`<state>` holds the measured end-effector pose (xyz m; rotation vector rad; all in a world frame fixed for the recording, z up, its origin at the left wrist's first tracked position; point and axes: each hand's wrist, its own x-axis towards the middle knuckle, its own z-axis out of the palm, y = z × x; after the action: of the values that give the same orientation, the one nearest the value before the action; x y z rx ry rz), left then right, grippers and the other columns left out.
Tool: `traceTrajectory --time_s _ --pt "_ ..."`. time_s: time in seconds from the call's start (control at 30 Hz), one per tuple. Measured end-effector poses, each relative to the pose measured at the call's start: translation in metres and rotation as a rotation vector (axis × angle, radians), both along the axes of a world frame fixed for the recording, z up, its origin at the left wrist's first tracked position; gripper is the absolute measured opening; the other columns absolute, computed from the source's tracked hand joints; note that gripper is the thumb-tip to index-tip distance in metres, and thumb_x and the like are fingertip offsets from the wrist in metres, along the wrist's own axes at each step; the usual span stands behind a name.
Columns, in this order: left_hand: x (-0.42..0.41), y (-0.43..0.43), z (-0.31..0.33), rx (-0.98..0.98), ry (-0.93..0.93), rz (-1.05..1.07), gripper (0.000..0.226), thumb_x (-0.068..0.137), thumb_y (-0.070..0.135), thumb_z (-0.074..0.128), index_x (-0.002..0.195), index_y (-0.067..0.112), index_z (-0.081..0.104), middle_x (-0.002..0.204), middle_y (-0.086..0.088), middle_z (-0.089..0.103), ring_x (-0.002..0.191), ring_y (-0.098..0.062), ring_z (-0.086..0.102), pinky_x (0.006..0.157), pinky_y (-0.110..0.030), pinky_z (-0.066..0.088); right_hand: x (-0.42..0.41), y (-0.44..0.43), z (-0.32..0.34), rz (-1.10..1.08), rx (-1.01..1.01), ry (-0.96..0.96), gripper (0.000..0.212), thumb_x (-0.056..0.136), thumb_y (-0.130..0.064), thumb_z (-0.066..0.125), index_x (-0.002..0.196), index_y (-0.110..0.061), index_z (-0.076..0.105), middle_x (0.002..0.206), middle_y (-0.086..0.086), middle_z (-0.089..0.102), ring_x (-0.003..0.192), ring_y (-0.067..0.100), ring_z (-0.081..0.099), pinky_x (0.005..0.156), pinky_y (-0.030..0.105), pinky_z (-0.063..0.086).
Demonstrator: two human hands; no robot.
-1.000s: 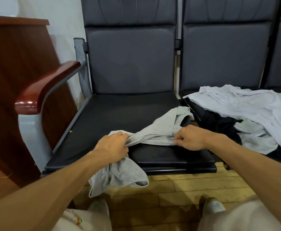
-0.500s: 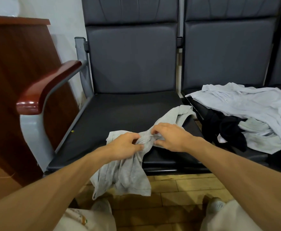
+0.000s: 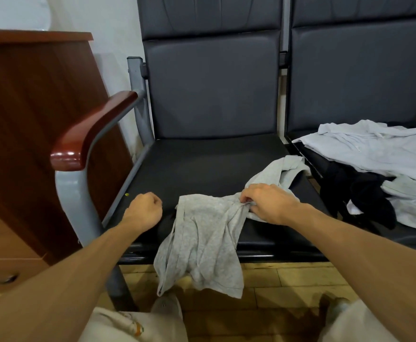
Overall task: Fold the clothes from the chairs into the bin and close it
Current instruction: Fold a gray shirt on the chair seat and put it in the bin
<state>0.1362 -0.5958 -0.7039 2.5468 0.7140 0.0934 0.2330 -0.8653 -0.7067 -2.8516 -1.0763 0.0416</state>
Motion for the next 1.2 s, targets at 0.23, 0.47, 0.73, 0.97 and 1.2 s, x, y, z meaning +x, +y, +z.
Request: traceTrajectory --time_s 0.23,0.47,0.73,0.97,1.2 --pt "0.016 -0.018 -0.003 -0.023 0.187 -0.063 0.032 0.092 0.052 0.053 0.107 0.026 0.065 0.126 -0.002 0.059 0.125 -0.027 0.047 0.108 -0.046 0.035 0.007 -0.004 0.004 0.01 0.073 0.047 0.019 0.098 -0.021 0.045 0.104 -0.022 0.063 0.111 -0.003 0.062 0.104 0.02 0.057 0.093 0.036 0.045" --pt "0.026 -0.025 -0.002 -0.262 -0.07 0.077 0.013 0.095 0.022 0.049 0.095 0.01 0.054 0.101 -0.01 0.058 0.089 -0.024 0.054 0.073 -0.035 0.043 0.002 -0.018 0.029 -0.07 0.472 0.018 0.019 0.099 -0.008 0.035 0.089 -0.018 0.048 0.083 -0.002 0.053 0.076 0.014 0.051 0.07 0.032 0.04" --pt "0.024 -0.016 0.003 -0.492 -0.377 0.319 0.019 0.096 0.016 0.042 0.108 0.004 0.05 0.109 -0.02 0.058 0.09 -0.028 0.057 0.082 -0.045 0.055 0.005 -0.059 0.045 -0.122 0.392 -0.157 0.018 0.094 -0.012 0.043 0.097 -0.022 0.058 0.096 -0.005 0.055 0.092 0.02 0.056 0.081 0.043 0.049" --pt "-0.005 -0.046 0.028 -0.666 -0.048 -0.074 0.012 0.094 0.017 0.058 0.102 0.01 0.064 0.097 -0.012 0.07 0.086 -0.025 0.069 0.072 -0.033 0.056 -0.009 -0.076 0.034 -0.23 0.015 0.154 0.033 0.094 -0.015 0.042 0.116 -0.024 0.065 0.124 0.001 0.063 0.117 0.026 0.054 0.106 0.038 0.036" --pt "0.001 -0.034 0.018 -0.574 -0.052 0.125 0.023 0.1 0.01 0.035 0.112 0.007 0.054 0.09 -0.013 0.064 0.067 -0.025 0.064 0.056 -0.03 0.048 -0.003 -0.078 0.038 -0.537 0.274 -0.068 0.03 0.095 -0.013 0.038 0.112 -0.015 0.063 0.108 0.013 0.066 0.102 0.034 0.057 0.096 0.041 0.037"
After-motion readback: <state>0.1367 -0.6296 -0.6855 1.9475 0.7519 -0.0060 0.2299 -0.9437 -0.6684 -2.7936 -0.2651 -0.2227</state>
